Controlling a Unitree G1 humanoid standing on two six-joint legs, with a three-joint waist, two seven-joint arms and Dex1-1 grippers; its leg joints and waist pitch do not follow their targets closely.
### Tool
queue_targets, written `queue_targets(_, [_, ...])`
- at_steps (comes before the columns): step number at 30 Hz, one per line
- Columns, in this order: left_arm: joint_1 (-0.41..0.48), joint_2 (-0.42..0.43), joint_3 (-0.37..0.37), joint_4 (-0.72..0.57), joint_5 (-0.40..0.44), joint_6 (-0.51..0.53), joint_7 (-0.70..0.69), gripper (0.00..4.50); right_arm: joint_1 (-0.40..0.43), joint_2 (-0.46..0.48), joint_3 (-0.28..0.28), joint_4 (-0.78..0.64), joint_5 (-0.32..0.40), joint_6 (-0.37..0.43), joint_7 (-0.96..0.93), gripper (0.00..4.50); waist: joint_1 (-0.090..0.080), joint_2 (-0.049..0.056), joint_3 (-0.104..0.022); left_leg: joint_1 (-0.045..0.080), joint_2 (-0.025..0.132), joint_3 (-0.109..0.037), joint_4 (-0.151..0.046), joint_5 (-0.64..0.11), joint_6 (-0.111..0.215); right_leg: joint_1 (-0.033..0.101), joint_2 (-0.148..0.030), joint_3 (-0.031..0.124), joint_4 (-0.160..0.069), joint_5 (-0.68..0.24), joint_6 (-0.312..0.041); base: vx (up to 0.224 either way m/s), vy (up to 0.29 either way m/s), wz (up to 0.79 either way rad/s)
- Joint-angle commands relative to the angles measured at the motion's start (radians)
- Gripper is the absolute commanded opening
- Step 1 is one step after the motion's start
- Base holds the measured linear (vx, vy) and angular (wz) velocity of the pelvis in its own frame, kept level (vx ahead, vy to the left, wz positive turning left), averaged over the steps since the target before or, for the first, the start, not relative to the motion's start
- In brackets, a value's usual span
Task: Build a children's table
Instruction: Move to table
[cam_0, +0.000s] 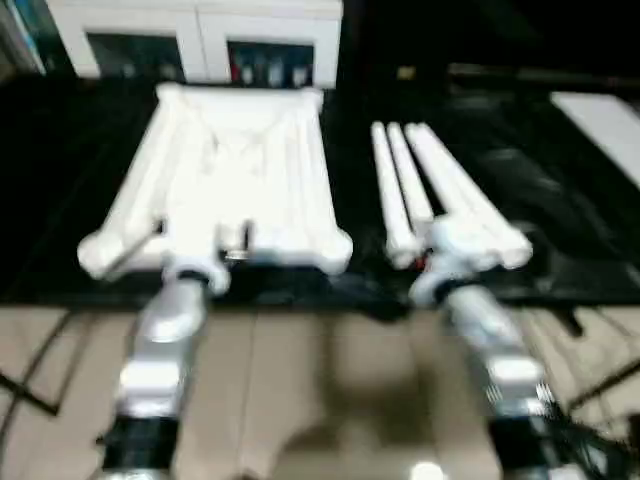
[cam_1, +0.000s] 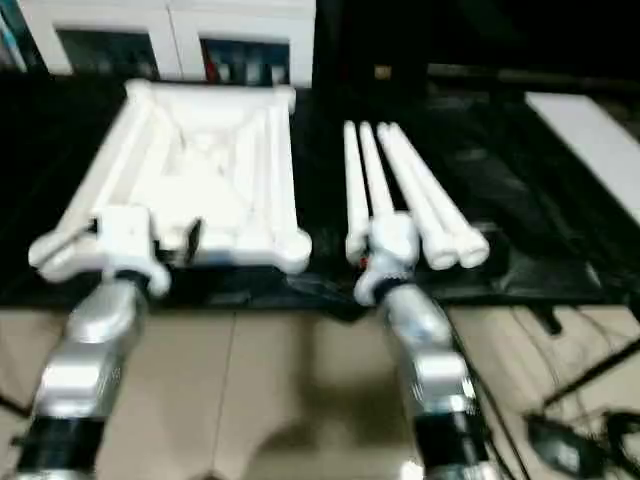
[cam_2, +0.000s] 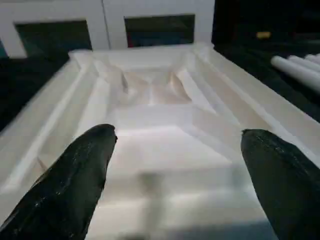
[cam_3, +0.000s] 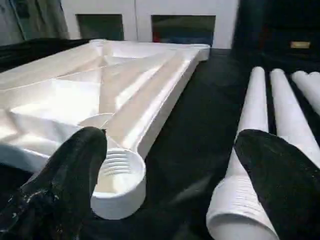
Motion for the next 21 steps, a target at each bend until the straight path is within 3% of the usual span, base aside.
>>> queue_targets(1, [0.001,-0.013,-0.017,-0.007,0.005,0.004,-0.005,4.46,0.009,-0.003,-0.028,-0.023,0.016,0.007,0.006,4.5,0.043,-0.031,-0.02,-0.071,0.026,0.013,0.022,0.02,0.315,0.104,-0.172,0.103,-0.194,0.021,0.106,0.025,-0.05,0.56])
queue_targets(2, [0.001,-0.01,-0.021,-0.007,0.003,0.003,-0.013,4.46,0.011,0.008,-0.048,-0.027,0.04,0.027,-0.006,4.5,0.042,-0.003,-0.054,-0.034,0.06,0.061,0.074,-0.039,0.216,0.126,-0.188,0.157,-0.2,-0.013,0.041,0.025,-0.05,0.56])
queue_targets(3, [0.0,-0.007,-0.023,-0.005,0.001,0.001,-0.019,4.46,0.011,0.006,-0.048,-0.029,0.038,0.029,-0.007,4.5,0.054,-0.034,-0.041,-0.083,0.076,0.096,0.09,-0.017,0.118,0.182,-0.155,0.139,-0.19,-0.083,-0.061,0.066,-0.011,0.26])
queue_targets(4, [0.0,-0.005,-0.025,-0.004,-0.001,0.001,-0.021,4.46,0.011,0.005,-0.048,-0.029,0.036,0.028,-0.006,4.5,0.067,-0.008,-0.02,-0.07,0.107,0.105,0.045,0.018,0.078,0.165,-0.137,0.11,-0.195,-0.064,-0.147,0.095,0.004,-0.03])
queue_targets(5, [-0.003,-0.003,-0.03,-0.001,-0.003,0.001,-0.026,4.46,0.012,0.001,-0.047,-0.03,0.03,0.023,0.0,4.5,0.071,0.023,-0.035,-0.05,0.129,0.117,-0.015,0.063,0.072,0.171,-0.091,0.063,-0.185,-0.052,-0.215,0.095,0.004,-0.03])
queue_targets(6, [-0.003,-0.003,-0.03,-0.001,-0.003,0.001,-0.027,4.46,0.012,0.0,-0.047,-0.03,0.03,0.023,0.0,4.5,0.068,0.047,-0.045,-0.017,0.151,0.124,-0.052,0.09,0.071,0.157,-0.064,0.032,-0.175,-0.034,-0.224,0.105,0.064,0.1])
queue_targets(7, [-0.005,-0.002,-0.033,0.001,-0.005,0.001,-0.032,4.46,0.014,-0.002,-0.048,-0.033,0.03,0.021,0.0,4.5,0.011,0.091,-0.06,0.13,0.242,0.029,-0.093,0.101,0.201,0.032,0.011,-0.042,-0.051,-0.008,-0.157,0.158,0.083,0.04])
queue_targets(8, [-0.007,0.0,-0.036,0.004,-0.005,0.001,-0.039,4.46,0.017,-0.005,-0.05,-0.039,0.031,0.021,-0.001,4.5,-0.016,0.085,-0.075,0.186,0.271,-0.029,-0.083,0.175,0.382,-0.045,0.006,-0.044,0.022,-0.085,-0.075,0.158,0.083,0.04])
queue_targets(9, [-0.008,-0.001,-0.036,0.005,-0.004,0.0,-0.041,4.46,0.018,-0.007,-0.05,-0.041,0.031,0.021,-0.001,4.5,-0.01,0.085,-0.078,0.183,0.266,-0.025,-0.068,0.231,0.42,-0.064,0.001,-0.044,0.04,-0.069,-0.032,0.143,0.064,-0.02])
queue_targets(10, [-0.009,-0.002,-0.036,0.007,-0.003,0.0,-0.041,4.46,0.019,-0.009,-0.05,-0.043,0.031,0.021,-0.003,4.5,-0.01,0.071,-0.075,0.169,0.264,-0.013,-0.067,0.349,0.457,-0.091,-0.012,-0.035,0.057,-0.018,0.04,0.079,0.05,0.01])
queue_targets(11, [-0.011,-0.003,-0.036,0.008,-0.003,0.0,-0.041,4.46,0.019,-0.01,-0.051,-0.043,0.031,0.021,-0.004,4.5,-0.003,0.059,-0.066,0.141,0.247,0.027,-0.084,0.352,0.459,-0.096,-0.017,-0.029,0.055,0.04,0.073,0.079,0.05,0.01])
queue_targets(12, [-0.012,-0.003,-0.037,0.011,-0.003,0.0,-0.042,4.46,0.021,-0.009,-0.052,-0.044,0.032,0.02,-0.006,4.5,-0.002,0.052,-0.062,0.126,0.236,0.044,-0.092,0.305,0.451,-0.092,-0.021,-0.021,0.039,0.075,0.064,0.063,0.002,-0.01])
queue_targets(13, [-0.014,-0.004,-0.038,0.013,-0.003,-0.001,-0.045,4.46,0.022,-0.008,-0.055,-0.045,0.031,0.02,-0.007,4.5,-0.001,0.027,-0.055,0.105,0.187,0.081,-0.088,0.157,0.395,-0.07,-0.044,0.001,-0.041,0.16,-0.005,0.061,-0.039,0.0])
queue_targets(14, [-0.016,-0.005,-0.039,0.015,-0.003,-0.002,-0.048,4.46,0.023,-0.008,-0.055,-0.047,0.027,0.02,-0.009,4.5,0.023,-0.042,-0.046,0.018,0.096,0.144,-0.04,-0.105,0.266,0.033,-0.096,0.089,-0.161,-0.019,-0.011,0.061,-0.039,0.0])
queue_targets(15, [-0.018,-0.005,-0.041,0.017,-0.004,-0.002,-0.05,4.46,0.024,-0.009,-0.055,-0.048,0.024,0.021,-0.01,4.5,0.05,-0.039,-0.04,0.023,0.067,0.165,0.044,-0.159,0.203,0.046,-0.15,0.131,-0.211,-0.274,-0.019,0.038,-0.073,0.05])
queue_targets(16, [-0.018,-0.005,-0.044,0.017,-0.007,-0.005,-0.053,4.46,0.024,-0.008,-0.056,-0.049,0.021,0.023,-0.011,4.5,0.059,-0.026,-0.051,-0.014,0.089,0.14,0.082,-0.088,0.11,0.096,-0.182,0.155,-0.206,-0.49,-0.102,0.037,-0.068,0.03])
queue_targets(17, [-0.018,-0.006,-0.046,0.017,-0.009,-0.005,-0.054,4.46,0.023,-0.008,-0.057,-0.049,0.021,0.023,-0.011,4.5,0.061,-0.018,-0.041,-0.033,0.1,0.127,0.08,-0.05,0.058,0.107,-0.173,0.143,-0.2,-0.474,-0.166,0.037,-0.068,0.03])
queue_targets(18, [-0.016,-0.006,-0.048,0.015,-0.012,-0.005,-0.056,4.46,0.023,-0.008,-0.058,-0.049,0.019,0.025,-0.014,4.5,0.059,-0.012,-0.04,-0.04,0.108,0.123,0.073,-0.035,0.045,0.114,-0.169,0.134,-0.196,-0.43,-0.209,0.064,-0.017,-0.06])
queue_targets(19, [-0.016,-0.006,-0.049,0.015,-0.014,-0.004,-0.057,4.46,0.023,-0.009,-0.058,-0.05,0.018,0.025,-0.015,4.5,0.056,0.007,-0.037,-0.039,0.125,0.122,0.034,-0.003,0.036,0.108,-0.136,0.102,-0.193,-0.341,-0.275,0.067,0.034,-0.02])
queue_targets(20, [-0.015,-0.006,-0.051,0.015,-0.015,-0.004,-0.057,4.46,0.022,-0.009,-0.061,-0.049,0.018,0.027,-0.015,4.5,0.05,0.039,-0.041,-0.003,0.152,0.138,-0.046,0.009,0.031,0.083,-0.075,0.042,-0.178,-0.266,-0.275,0.067,0.034,-0.02])
queue_targets(21, [-0.015,-0.007,-0.053,0.014,-0.015,-0.004,-0.058,4.46,0.022,-0.008,-0.063,-0.05,0.023,0.035,-0.016,4.5,0.034,0.051,-0.036,0.013,0.174,0.127,-0.077,-0.027,0.046,0.056,-0.033,0.012,-0.149,-0.218,-0.254,0.096,0.076,0.01])
